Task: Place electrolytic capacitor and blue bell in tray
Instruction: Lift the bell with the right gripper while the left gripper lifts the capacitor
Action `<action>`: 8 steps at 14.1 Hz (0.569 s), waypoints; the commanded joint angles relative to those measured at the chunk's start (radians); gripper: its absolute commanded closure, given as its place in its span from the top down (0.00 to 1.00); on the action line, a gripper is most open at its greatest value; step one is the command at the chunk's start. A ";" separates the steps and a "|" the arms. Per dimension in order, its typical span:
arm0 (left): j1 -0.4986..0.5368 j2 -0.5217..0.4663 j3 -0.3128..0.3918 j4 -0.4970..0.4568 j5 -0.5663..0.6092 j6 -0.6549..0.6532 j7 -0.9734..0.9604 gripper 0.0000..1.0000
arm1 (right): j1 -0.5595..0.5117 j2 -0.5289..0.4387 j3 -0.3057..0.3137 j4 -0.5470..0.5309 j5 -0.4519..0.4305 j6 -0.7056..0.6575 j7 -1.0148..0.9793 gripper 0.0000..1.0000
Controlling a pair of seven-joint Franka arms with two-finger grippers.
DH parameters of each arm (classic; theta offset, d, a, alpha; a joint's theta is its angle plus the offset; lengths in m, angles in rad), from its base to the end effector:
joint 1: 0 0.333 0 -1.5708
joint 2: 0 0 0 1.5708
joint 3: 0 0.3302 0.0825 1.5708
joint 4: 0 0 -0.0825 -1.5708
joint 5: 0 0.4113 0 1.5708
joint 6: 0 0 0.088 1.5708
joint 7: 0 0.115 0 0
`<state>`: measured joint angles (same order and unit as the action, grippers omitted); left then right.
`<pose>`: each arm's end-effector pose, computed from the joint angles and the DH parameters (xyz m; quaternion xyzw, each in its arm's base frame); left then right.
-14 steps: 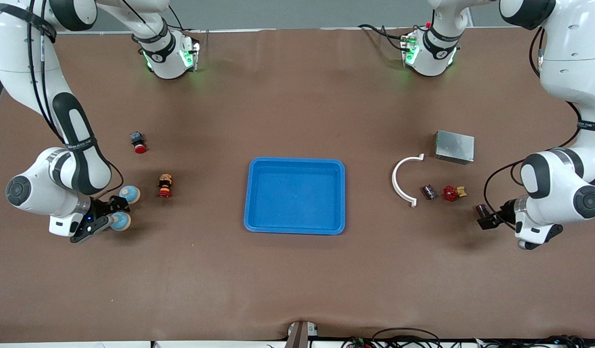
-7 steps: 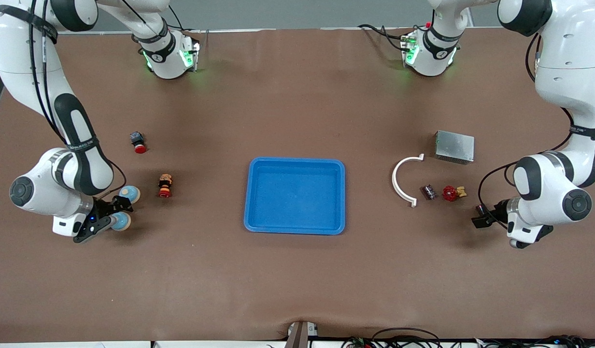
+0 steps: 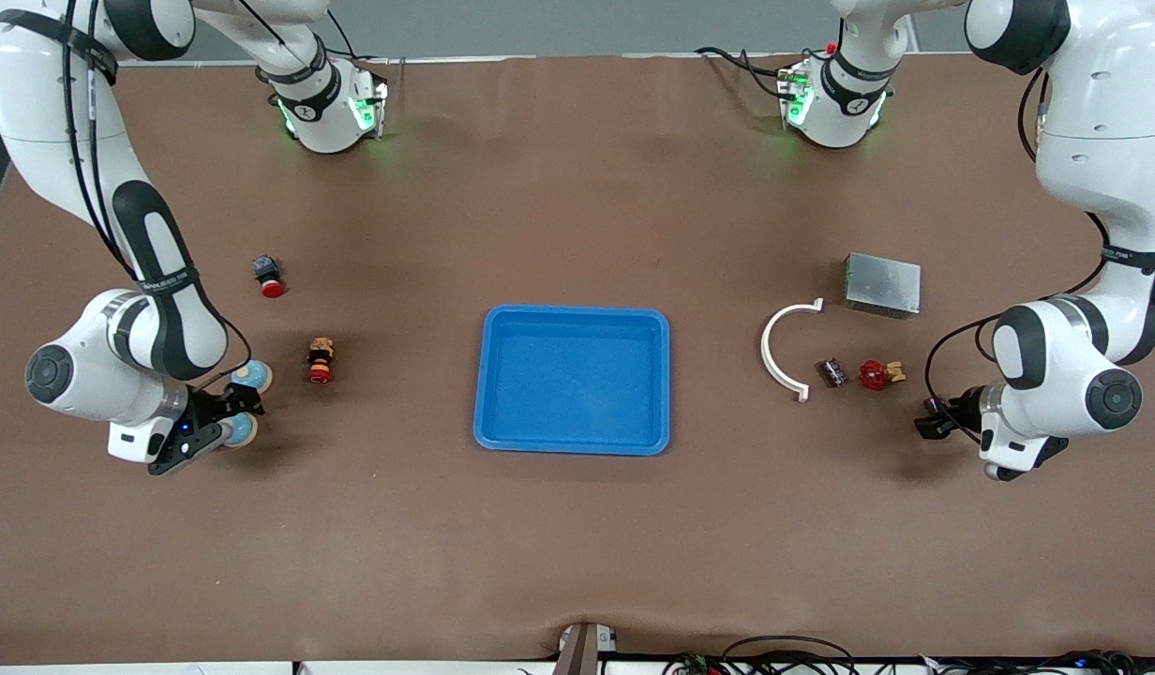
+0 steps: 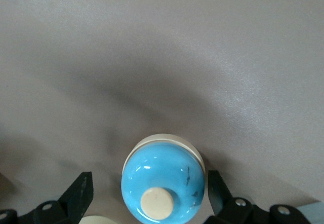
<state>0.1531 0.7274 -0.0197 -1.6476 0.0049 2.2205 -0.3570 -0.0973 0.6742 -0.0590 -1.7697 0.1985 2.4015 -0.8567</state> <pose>0.6888 0.0938 0.1587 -0.9671 -0.2424 0.0772 0.0037 0.6739 -0.1013 0.1594 -0.9594 -0.2775 -0.0056 0.0505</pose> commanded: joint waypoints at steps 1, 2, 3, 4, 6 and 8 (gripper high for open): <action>-0.004 -0.003 0.001 -0.003 0.018 0.013 -0.034 0.12 | 0.001 -0.008 -0.001 0.007 0.009 -0.008 -0.005 1.00; -0.004 -0.006 0.001 -0.001 0.018 0.013 -0.037 0.03 | 0.001 -0.008 -0.002 0.007 0.007 -0.008 -0.011 1.00; -0.003 -0.008 0.001 -0.001 0.018 0.013 -0.051 0.00 | 0.001 -0.008 -0.002 0.006 0.007 -0.008 -0.012 1.00; -0.004 -0.009 0.001 0.000 0.018 0.013 -0.060 0.00 | 0.001 -0.008 -0.002 0.006 0.007 -0.008 -0.013 1.00; -0.004 -0.014 0.001 0.003 0.018 0.010 -0.072 0.00 | -0.001 -0.008 -0.002 0.003 0.007 -0.010 -0.013 1.00; -0.004 -0.022 0.000 0.003 0.018 0.001 -0.083 0.00 | -0.002 -0.008 -0.004 -0.004 0.004 -0.010 -0.015 1.00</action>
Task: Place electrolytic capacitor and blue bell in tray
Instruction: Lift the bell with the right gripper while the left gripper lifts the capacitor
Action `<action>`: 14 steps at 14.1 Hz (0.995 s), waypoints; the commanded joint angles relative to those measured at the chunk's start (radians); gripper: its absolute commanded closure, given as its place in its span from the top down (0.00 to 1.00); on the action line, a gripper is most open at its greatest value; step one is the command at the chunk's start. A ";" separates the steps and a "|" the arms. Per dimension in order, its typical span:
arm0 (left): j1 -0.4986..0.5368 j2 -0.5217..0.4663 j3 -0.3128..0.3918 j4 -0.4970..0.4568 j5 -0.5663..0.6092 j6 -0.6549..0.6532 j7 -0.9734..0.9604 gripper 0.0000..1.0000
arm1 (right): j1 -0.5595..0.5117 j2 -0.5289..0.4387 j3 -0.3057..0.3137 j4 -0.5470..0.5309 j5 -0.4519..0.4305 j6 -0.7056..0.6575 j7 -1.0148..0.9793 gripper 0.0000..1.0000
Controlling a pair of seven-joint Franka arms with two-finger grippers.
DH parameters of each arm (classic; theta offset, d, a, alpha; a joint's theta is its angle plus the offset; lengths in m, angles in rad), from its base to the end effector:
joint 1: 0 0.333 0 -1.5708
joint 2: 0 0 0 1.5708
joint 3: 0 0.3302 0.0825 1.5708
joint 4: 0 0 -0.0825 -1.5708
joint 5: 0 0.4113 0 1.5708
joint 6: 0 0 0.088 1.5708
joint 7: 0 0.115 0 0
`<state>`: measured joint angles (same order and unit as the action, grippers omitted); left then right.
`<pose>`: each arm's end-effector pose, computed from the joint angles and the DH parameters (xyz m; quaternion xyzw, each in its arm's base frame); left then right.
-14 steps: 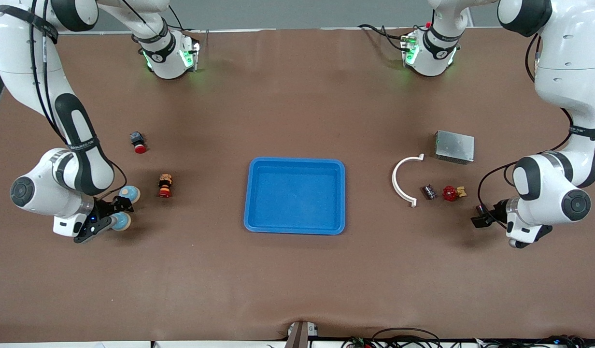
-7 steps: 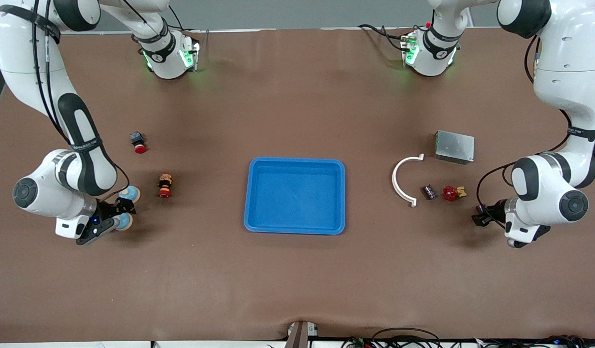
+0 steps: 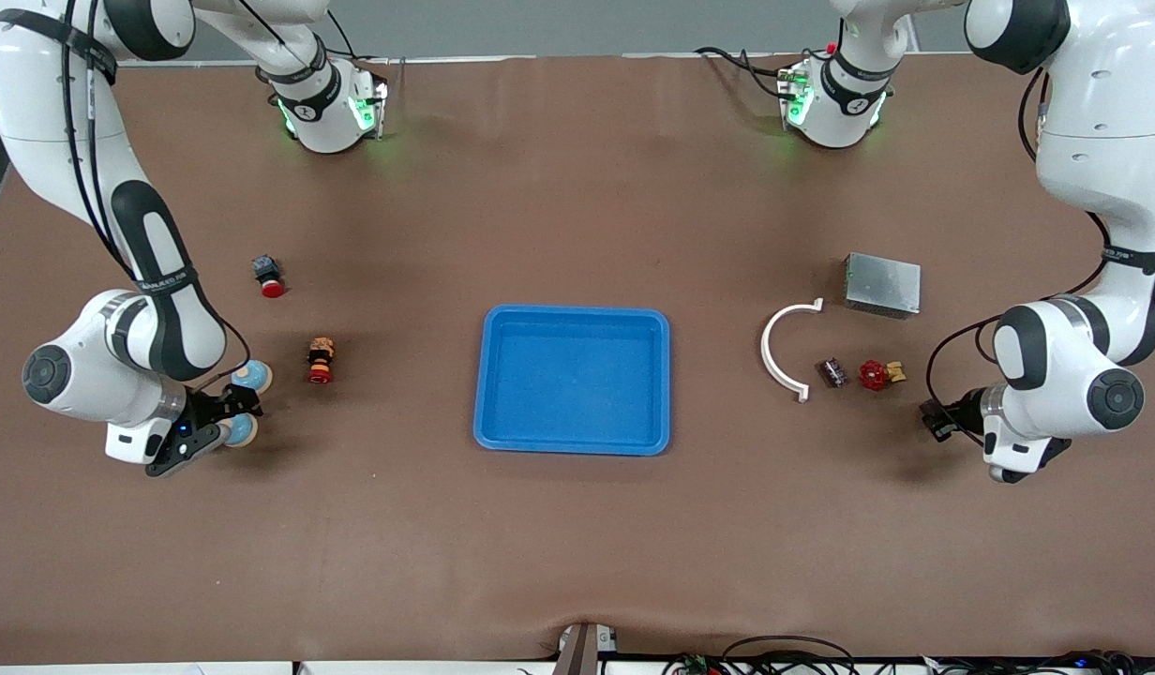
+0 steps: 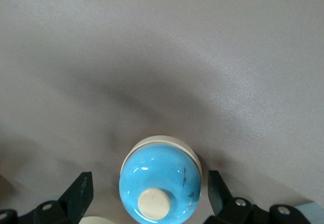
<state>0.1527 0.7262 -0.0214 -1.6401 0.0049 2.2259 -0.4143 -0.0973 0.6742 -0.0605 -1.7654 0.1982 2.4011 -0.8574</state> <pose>0.6926 0.0930 0.1630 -0.9605 -0.2693 0.0701 0.0045 0.6753 -0.1024 0.1612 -0.9594 -0.2776 -0.0072 0.0492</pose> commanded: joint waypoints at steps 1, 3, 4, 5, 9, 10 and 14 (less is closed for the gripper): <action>-0.005 -0.034 0.001 -0.003 0.020 -0.011 -0.028 0.00 | -0.004 -0.008 -0.002 -0.008 0.004 -0.011 -0.021 1.00; -0.007 -0.057 0.000 0.008 0.018 -0.052 -0.026 0.00 | -0.007 -0.010 -0.004 -0.008 0.003 -0.014 -0.031 1.00; -0.008 -0.071 -0.002 0.022 0.018 -0.090 -0.028 0.00 | -0.007 -0.010 -0.004 -0.008 0.003 -0.014 -0.029 1.00; -0.010 -0.088 -0.003 0.032 0.018 -0.130 -0.029 0.00 | -0.007 -0.011 -0.004 -0.008 0.003 -0.014 -0.032 0.93; -0.060 -0.146 -0.005 0.057 0.018 -0.248 -0.113 0.00 | -0.002 -0.016 -0.004 -0.002 0.000 -0.020 -0.046 0.66; -0.079 -0.160 -0.005 0.057 0.018 -0.271 -0.145 0.00 | -0.001 -0.018 -0.004 0.003 0.000 -0.039 -0.045 0.57; -0.220 -0.198 -0.005 0.069 0.012 -0.348 -0.415 0.00 | 0.001 -0.021 -0.004 0.091 0.000 -0.190 -0.034 0.16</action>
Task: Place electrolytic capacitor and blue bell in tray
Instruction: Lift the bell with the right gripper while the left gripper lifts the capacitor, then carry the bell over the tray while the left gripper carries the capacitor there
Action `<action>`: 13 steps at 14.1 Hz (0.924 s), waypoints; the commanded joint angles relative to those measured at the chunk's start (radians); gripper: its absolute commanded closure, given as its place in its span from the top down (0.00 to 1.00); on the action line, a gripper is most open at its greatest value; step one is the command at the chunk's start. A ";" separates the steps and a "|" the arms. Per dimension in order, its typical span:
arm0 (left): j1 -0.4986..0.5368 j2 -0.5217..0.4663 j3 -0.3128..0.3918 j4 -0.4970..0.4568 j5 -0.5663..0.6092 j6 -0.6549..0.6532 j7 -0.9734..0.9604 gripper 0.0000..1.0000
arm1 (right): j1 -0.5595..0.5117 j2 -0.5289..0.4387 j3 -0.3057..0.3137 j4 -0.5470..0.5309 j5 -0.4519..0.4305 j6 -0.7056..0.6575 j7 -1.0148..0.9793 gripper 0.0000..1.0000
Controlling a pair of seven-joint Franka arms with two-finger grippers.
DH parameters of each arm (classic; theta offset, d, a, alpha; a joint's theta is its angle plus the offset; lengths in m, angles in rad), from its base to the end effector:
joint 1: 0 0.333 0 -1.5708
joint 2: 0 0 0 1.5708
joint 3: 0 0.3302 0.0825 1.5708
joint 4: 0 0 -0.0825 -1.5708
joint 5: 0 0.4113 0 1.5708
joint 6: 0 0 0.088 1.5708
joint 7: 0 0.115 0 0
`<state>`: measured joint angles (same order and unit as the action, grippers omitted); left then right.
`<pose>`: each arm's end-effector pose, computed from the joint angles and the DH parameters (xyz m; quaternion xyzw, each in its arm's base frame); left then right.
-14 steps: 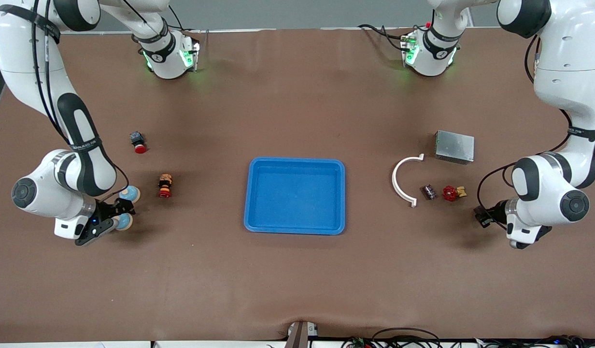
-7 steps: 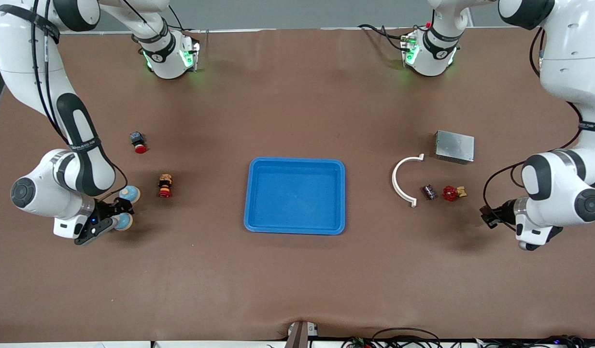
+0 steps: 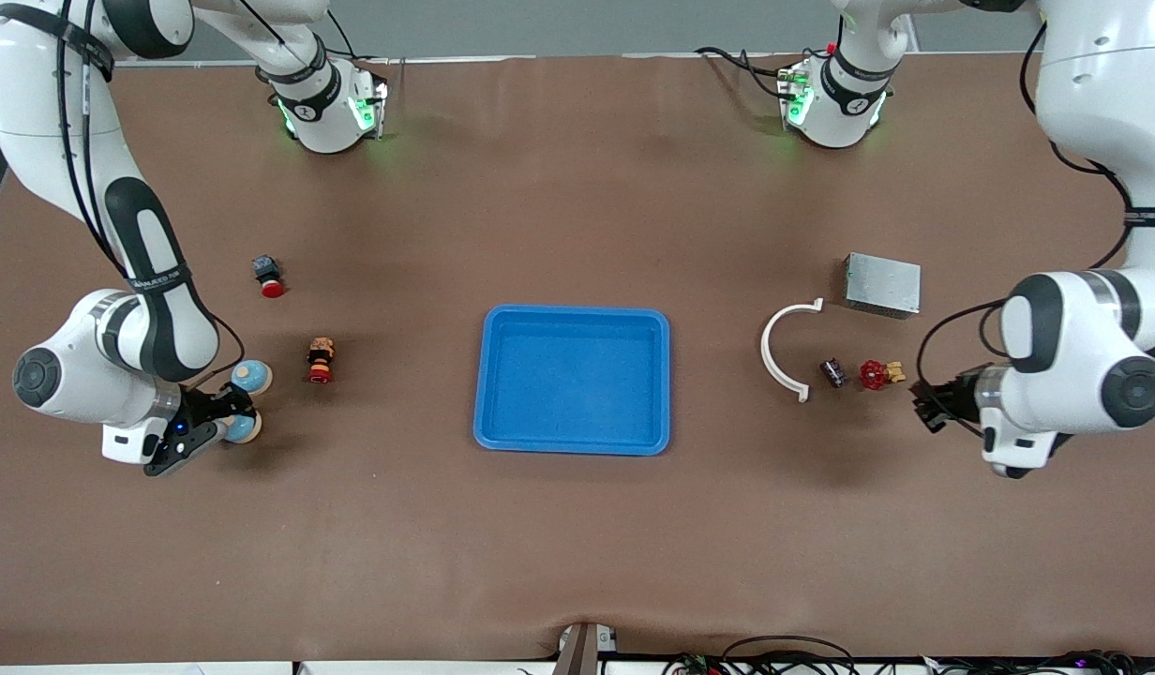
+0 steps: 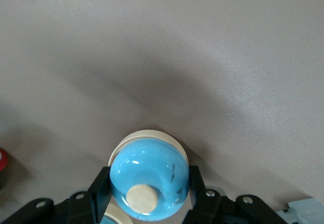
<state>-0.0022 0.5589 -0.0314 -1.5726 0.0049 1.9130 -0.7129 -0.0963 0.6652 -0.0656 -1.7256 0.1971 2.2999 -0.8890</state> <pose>0.6979 -0.0205 0.2892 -0.9371 -0.3315 0.1037 0.0338 0.6797 -0.1024 0.1759 -0.9530 -0.2955 0.0127 0.0651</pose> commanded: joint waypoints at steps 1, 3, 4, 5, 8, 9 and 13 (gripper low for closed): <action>-0.100 -0.034 0.005 0.005 0.006 -0.049 -0.178 0.00 | 0.001 -0.016 0.001 0.087 0.001 -0.150 0.013 0.03; -0.165 -0.048 -0.002 0.017 0.001 -0.071 -0.285 0.00 | 0.007 -0.029 0.001 0.147 0.001 -0.279 0.156 0.00; -0.186 -0.048 -0.016 0.023 -0.006 -0.071 -0.337 0.00 | 0.026 -0.054 0.001 0.171 -0.001 -0.359 0.257 0.00; -0.199 -0.045 -0.034 0.046 -0.032 -0.071 -0.388 0.00 | 0.042 -0.083 0.003 0.175 0.001 -0.419 0.354 0.00; -0.258 -0.036 -0.084 0.069 -0.062 -0.066 -0.517 0.00 | 0.104 -0.185 0.009 0.167 0.004 -0.505 0.614 0.00; -0.284 -0.034 -0.093 0.066 -0.071 -0.060 -0.543 0.00 | 0.127 -0.214 0.009 0.161 0.010 -0.525 0.698 0.00; -0.409 -0.017 -0.096 0.057 -0.105 0.021 -0.684 0.00 | 0.237 -0.341 0.010 0.051 0.015 -0.524 0.963 0.00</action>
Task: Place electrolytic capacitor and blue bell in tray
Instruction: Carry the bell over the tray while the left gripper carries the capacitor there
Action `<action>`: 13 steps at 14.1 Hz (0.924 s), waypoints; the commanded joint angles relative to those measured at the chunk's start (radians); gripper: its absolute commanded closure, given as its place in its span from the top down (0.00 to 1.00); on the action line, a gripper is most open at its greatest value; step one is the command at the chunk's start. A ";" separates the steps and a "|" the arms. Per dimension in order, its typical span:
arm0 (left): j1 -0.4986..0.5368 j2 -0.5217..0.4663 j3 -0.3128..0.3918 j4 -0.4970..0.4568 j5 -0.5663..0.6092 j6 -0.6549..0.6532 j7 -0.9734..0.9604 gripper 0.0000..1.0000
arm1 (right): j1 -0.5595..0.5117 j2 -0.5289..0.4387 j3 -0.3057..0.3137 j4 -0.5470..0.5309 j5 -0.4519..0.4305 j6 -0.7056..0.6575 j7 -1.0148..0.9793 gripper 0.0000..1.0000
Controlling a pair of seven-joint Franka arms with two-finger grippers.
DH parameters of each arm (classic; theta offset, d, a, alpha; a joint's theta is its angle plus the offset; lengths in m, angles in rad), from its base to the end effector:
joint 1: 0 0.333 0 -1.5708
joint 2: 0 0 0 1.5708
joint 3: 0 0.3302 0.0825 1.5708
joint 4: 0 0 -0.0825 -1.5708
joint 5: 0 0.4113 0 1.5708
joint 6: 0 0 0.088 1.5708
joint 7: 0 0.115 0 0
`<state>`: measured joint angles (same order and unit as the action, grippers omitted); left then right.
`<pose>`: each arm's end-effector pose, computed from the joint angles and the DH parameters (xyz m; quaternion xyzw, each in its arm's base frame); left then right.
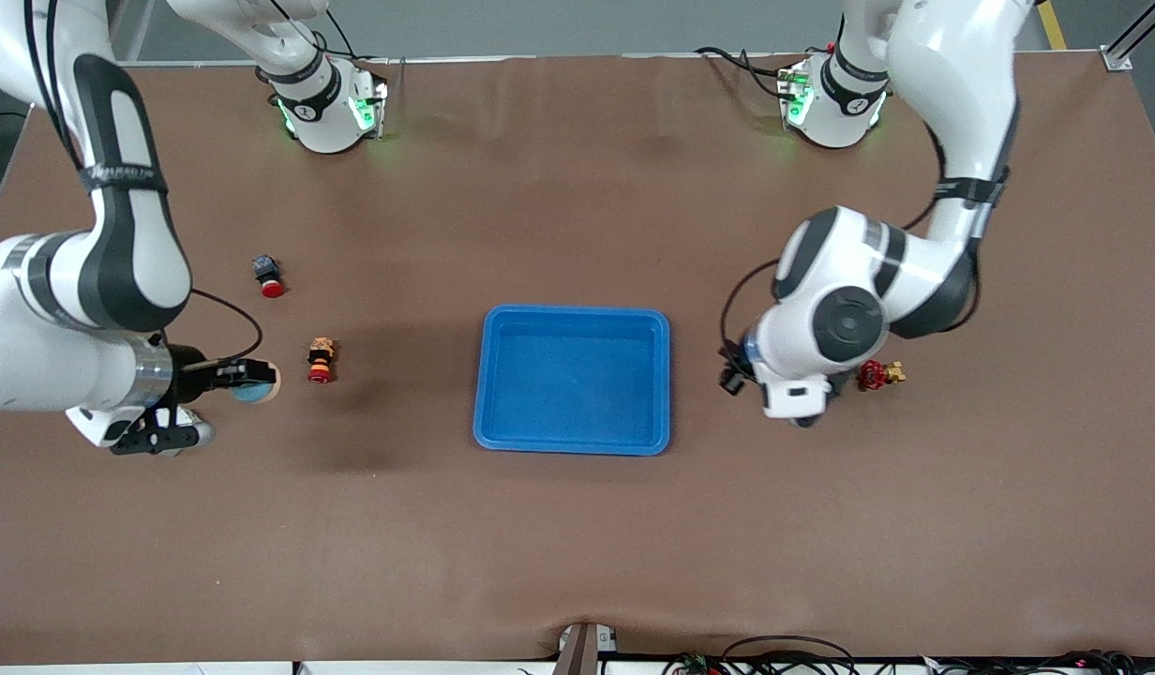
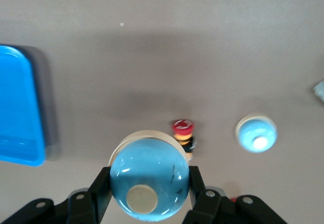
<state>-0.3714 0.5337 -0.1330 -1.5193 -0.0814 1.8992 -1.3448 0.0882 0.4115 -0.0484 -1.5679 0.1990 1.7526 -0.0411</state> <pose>0.6257 -0.3380 0.3340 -0.8987 -0.4262 0.1022 0.0164 0.6770 0.0499 0.3848 -0.9899 -0.0121 0.1122 0.0853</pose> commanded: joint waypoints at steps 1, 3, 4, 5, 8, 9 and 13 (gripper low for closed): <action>-0.064 0.015 0.006 0.001 -0.018 0.055 -0.080 0.00 | 0.083 -0.114 -0.008 -0.141 0.013 0.042 0.176 0.00; -0.107 0.028 0.007 -0.005 -0.015 0.096 -0.129 0.00 | 0.140 -0.178 -0.007 -0.237 0.013 0.117 0.274 0.00; -0.128 0.034 0.007 -0.013 -0.012 0.133 -0.151 0.00 | 0.177 -0.203 -0.007 -0.285 0.013 0.161 0.334 0.00; -0.142 0.035 0.007 -0.027 -0.008 0.168 -0.171 0.00 | 0.221 -0.215 -0.008 -0.316 0.013 0.200 0.395 0.00; -0.178 0.046 0.009 -0.079 -0.003 0.263 -0.192 0.00 | 0.327 -0.212 -0.008 -0.348 0.011 0.307 0.597 0.00; -0.187 0.054 0.009 -0.094 -0.003 0.290 -0.195 0.00 | 0.353 -0.209 -0.008 -0.366 0.011 0.355 0.636 0.00; -0.196 0.103 0.013 -0.102 0.021 0.343 -0.197 0.00 | 0.424 -0.178 -0.007 -0.425 0.013 0.539 0.745 0.00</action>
<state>-0.5591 0.6254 -0.1318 -1.6151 -0.0796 2.2169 -1.5323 0.4800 0.2358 -0.0452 -1.9543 0.1999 2.2258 0.6452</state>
